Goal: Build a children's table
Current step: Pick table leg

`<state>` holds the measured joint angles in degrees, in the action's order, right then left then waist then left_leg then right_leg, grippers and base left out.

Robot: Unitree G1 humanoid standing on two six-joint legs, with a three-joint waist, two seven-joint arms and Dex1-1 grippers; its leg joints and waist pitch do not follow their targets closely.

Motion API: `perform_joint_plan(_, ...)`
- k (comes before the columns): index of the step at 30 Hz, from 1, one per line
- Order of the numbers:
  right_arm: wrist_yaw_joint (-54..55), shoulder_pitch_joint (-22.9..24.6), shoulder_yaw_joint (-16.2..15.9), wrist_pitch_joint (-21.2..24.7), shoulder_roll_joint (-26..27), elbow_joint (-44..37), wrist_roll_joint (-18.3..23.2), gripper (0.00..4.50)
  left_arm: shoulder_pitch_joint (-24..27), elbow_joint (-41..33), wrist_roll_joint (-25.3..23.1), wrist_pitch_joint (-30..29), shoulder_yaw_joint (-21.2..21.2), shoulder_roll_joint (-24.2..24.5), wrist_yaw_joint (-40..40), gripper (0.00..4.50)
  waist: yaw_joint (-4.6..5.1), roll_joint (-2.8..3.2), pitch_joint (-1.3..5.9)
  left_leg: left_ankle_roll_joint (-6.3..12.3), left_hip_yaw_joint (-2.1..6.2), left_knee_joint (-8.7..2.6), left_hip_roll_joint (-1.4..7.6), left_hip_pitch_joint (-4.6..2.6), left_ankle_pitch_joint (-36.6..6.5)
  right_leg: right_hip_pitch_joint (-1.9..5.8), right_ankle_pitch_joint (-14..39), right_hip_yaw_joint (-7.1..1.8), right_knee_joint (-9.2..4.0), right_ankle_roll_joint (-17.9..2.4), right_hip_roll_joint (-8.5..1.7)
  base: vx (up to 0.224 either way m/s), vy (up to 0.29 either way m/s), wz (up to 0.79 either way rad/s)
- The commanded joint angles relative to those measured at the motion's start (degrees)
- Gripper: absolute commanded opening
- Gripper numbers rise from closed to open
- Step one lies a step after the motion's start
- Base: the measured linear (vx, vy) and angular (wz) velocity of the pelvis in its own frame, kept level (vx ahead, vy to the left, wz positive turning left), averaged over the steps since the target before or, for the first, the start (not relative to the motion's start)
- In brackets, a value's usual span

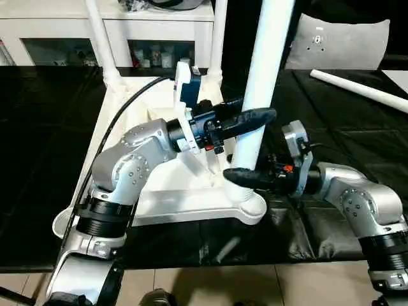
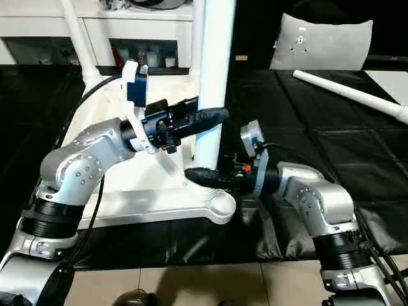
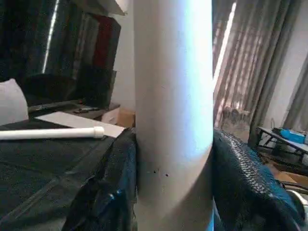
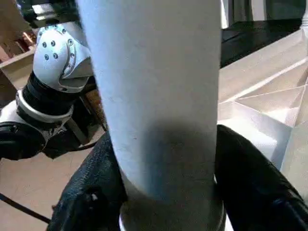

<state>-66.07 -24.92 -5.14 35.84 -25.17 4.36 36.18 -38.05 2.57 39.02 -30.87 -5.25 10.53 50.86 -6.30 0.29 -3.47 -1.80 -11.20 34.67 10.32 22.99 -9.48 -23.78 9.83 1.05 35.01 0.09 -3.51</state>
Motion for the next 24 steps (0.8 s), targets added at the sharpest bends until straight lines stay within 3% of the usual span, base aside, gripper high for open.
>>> perform_joint_plan(1, -0.44, 0.58, -0.13, 1.08, 0.20, -1.00, 0.84, 2.24, 0.11, -0.82, -1.36, 0.88, 0.08, 0.43, 0.17, 1.84, 0.06, -0.65, 4.38, 0.60, 1.11, -3.62, 2.31, -1.67, -10.04, 2.77, 13.68, -1.44, -4.00, -10.67, -3.63, 0.000, 0.000, 0.00)
perform_joint_plan(6, 4.87, 1.05, -0.58, -0.73, 1.97, -1.13, -2.31, 2.05, 1.05, 0.64, -4.48, 2.63, -0.34, -0.56, -3.53, 1.84, 0.23, -0.26, 4.34, 0.04, 1.19, -3.71, 2.40, -1.72, -10.37, 2.60, 13.77, -1.46, -4.11, -10.34, -3.56, 0.000, 0.000, 0.00)
perform_joint_plan(8, 6.77, 1.09, -0.62, -1.55, 2.81, -0.86, -3.40, 2.02, 1.26, 1.22, -5.28, 3.42, -0.05, -1.25, -5.21, 1.84, 0.31, -0.39, 4.35, -0.32, 1.18, -3.73, 2.32, -1.77, -10.85, 2.68, 14.30, -1.45, -4.23, -10.13, -3.62, 0.000, 0.000, 0.00)
perform_joint_plan(9, 8.48, 1.15, -0.41, -2.27, 3.78, -0.77, -4.09, 1.98, 1.36, 1.83, -6.29, 4.59, 0.48, -2.26, -7.66, 2.40, 0.35, -0.40, 4.37, -0.39, 1.19, -3.73, 2.28, -1.70, -10.93, 2.69, 14.46, -1.46, -4.25, -10.03, -3.61, 0.000, 0.000, 0.00)
perform_joint_plan(10, 9.38, 1.20, -0.26, -2.63, 4.34, -0.79, -4.38, 1.98, 1.39, 2.25, -6.80, 5.20, 0.85, -2.93, -9.21, 2.40, 0.41, -0.65, 4.43, -0.39, 1.21, -3.76, 2.40, -1.73, -10.89, 2.71, 14.15, -1.46, -4.14, -9.99, -3.60, 0.000, 0.000, 0.00)
perform_joint_plan(11, 11.14, 1.07, -0.20, -3.82, 5.25, -0.45, -5.45, 1.96, 1.88, 2.45, -8.71, 7.50, 0.21, -3.30, -10.07, 2.57, 0.44, -0.49, 4.34, -0.50, 1.25, -3.81, 2.46, -1.74, -11.11, 2.50, 14.29, -1.46, -4.28, -9.79, -3.61, 0.000, 0.000, 0.00)
perform_joint_plan(12, 13.88, 0.72, -0.13, -5.11, 6.47, 0.25, -7.05, 1.96, 2.56, 2.80, -11.63, 10.69, -0.66, -3.79, -11.75, 2.57, 0.52, -0.75, 4.35, -0.52, 1.24, -3.82, 2.46, -1.72, -11.24, 2.57, 14.49, -1.44, -4.40, -9.58, -3.63, 0.000, 0.000, 0.00)
perform_joint_plan(16, 18.63, -0.18, 0.36, -7.30, 8.68, 1.87, -9.43, 1.95, 3.33, 3.11, -15.16, 14.07, -1.30, -4.77, -15.13, 2.98, 0.92, -0.88, 4.38, -0.81, 1.27, -3.90, 2.40, -1.55, -10.89, 2.68, 14.72, -1.48, -4.23, -8.59, -3.69, 0.000, 0.000, 0.00)
perform_joint_plan(19, 23.05, -1.16, 0.72, -10.15, 10.89, 3.66, -11.90, 1.95, 4.26, 2.45, -18.56, 17.56, -2.16, -6.38, -18.60, 3.07, 1.21, -0.94, 4.40, -0.60, 1.22, -3.85, 2.29, -1.49, -10.87, 2.66, 14.90, -1.50, -4.26, -8.53, -3.75, 0.000, 0.000, 0.00)
perform_joint_plan(21, 25.29, -1.67, 1.02, -11.74, 12.21, 4.62, -12.82, 1.95, 4.71, 2.61, -22.55, 20.79, -3.93, -6.93, -21.27, 3.09, 1.28, -1.20, 4.40, -0.10, 1.19, -3.80, 2.42, -1.43, -10.39, 2.60, 14.21, -1.57, -4.31, -8.30, -3.77, 0.000, 0.000, 0.00)
perform_joint_plan(24, 28.78, -2.44, 0.56, -15.81, 13.99, 6.02, -15.88, 1.95, 5.04, 4.43, -28.93, 25.75, -5.93, -8.63, -27.49, 3.09, 1.40, -1.11, 4.39, -0.15, 1.22, -3.85, 2.41, -1.46, -10.95, 2.56, 15.01, -1.55, -4.38, -7.66, -3.78, 0.000, 0.000, 0.00)
